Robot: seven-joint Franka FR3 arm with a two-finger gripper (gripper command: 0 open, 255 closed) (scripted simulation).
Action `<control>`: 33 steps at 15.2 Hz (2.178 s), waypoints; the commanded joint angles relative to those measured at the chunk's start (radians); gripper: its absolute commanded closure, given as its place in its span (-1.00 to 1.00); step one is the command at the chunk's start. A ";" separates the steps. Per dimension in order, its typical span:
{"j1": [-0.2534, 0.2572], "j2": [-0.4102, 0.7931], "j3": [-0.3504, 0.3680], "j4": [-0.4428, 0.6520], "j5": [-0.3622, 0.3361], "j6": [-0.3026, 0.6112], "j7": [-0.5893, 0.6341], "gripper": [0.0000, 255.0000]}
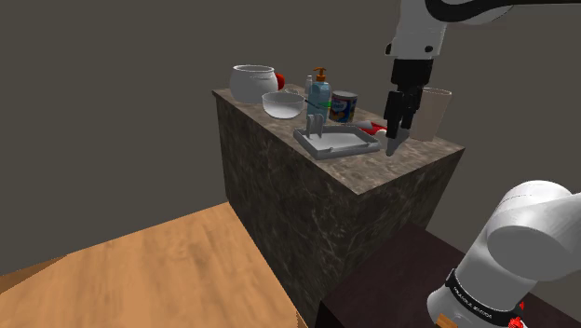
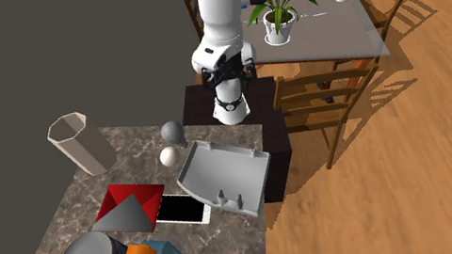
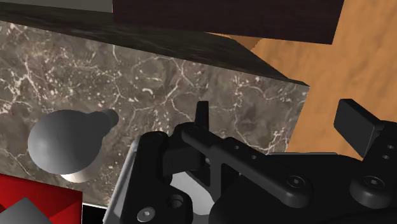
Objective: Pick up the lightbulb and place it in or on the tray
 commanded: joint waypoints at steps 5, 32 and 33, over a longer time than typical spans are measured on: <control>-0.037 0.063 -0.055 0.014 -0.080 0.053 -0.063 -1.00; -0.137 0.297 -0.218 0.038 -0.273 0.307 -0.213 -1.00; -0.137 0.297 -0.218 0.038 -0.273 0.307 -0.213 1.00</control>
